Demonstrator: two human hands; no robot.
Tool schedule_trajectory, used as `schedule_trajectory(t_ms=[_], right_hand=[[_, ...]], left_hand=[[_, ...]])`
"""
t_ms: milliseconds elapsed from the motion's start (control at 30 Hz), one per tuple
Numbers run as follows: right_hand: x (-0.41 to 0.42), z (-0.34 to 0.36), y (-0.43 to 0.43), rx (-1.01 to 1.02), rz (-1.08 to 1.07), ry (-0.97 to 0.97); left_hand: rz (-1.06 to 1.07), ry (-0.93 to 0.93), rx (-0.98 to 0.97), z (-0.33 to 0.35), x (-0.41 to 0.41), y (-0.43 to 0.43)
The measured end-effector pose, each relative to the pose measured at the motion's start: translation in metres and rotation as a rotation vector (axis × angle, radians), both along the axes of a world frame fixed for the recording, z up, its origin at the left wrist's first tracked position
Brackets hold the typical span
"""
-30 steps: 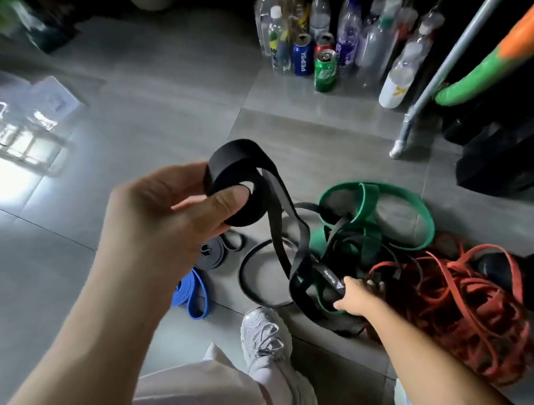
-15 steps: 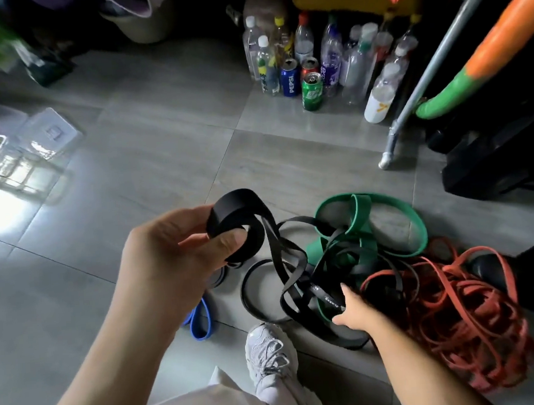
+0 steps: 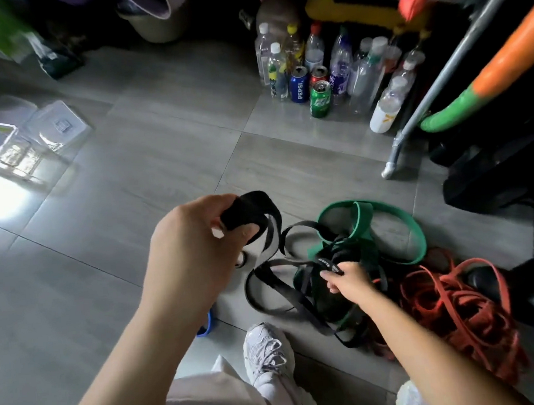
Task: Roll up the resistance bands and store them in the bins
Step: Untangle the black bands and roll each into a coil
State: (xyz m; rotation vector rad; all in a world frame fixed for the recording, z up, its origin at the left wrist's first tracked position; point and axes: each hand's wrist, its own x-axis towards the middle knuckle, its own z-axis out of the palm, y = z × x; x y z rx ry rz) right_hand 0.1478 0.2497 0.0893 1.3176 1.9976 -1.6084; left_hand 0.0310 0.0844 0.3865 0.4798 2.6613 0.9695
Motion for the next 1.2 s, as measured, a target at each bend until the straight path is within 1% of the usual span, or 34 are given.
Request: schedule_trajectory(t_ms=[33,100,167,300,433,533,600,667,767,833,900,967,1067,1133,1200], right_hand=[[-0.008,0.019,0.004,-0.036,-0.067,0.088],[-0.022,0.060,0.015,-0.051,-0.094,0.233],[-0.031,0.102,0.022,-0.094,-0.052,0.358],[-0.036,0.178,0.032,-0.140,0.024,0.499],[-0.031,0.238,0.039,-0.178,-0.067,0.665],[-0.027,0.269,0.043,-0.344,-0.225,0.845],[-0.028,0.287,0.049,-0.386,-0.310,0.934],[-0.031,0.297,0.056,-0.281,-0.295,0.918],[-0.037,0.297,0.063,0.037,-0.141,0.790],[-0.041,0.299,0.066,0.109,-0.127,0.756],[-0.050,0.307,0.070,0.090,-0.178,0.800],[-0.061,0.319,0.072,-0.009,-0.252,0.897],[-0.078,0.337,0.076,-0.096,-0.261,0.965],[-0.090,0.345,0.078,-0.113,-0.261,1.014],[-0.104,0.345,0.078,-0.077,-0.250,1.023]], left_hand=[[-0.009,0.035,-0.017,0.001,0.001,-0.001],[-0.022,0.064,-0.033,0.002,0.001,-0.003],[-0.048,0.075,-0.036,0.003,0.004,-0.005],[-0.081,0.108,-0.051,0.007,0.011,-0.009],[-0.067,0.082,0.020,0.015,0.013,-0.012],[-0.052,0.084,0.064,0.020,0.014,-0.011],[-0.045,0.118,0.060,0.023,0.015,-0.010],[-0.042,0.134,0.069,0.026,0.017,-0.009],[-0.053,0.131,0.092,0.030,0.021,-0.006],[-0.054,0.127,0.102,0.030,0.022,-0.005],[-0.050,0.123,0.113,0.031,0.023,-0.003],[-0.042,0.122,0.110,0.030,0.022,-0.002],[-0.052,0.116,0.086,0.030,0.020,-0.002],[-0.055,0.104,0.078,0.030,0.018,-0.002],[-0.055,0.102,0.072,0.030,0.015,-0.003]])
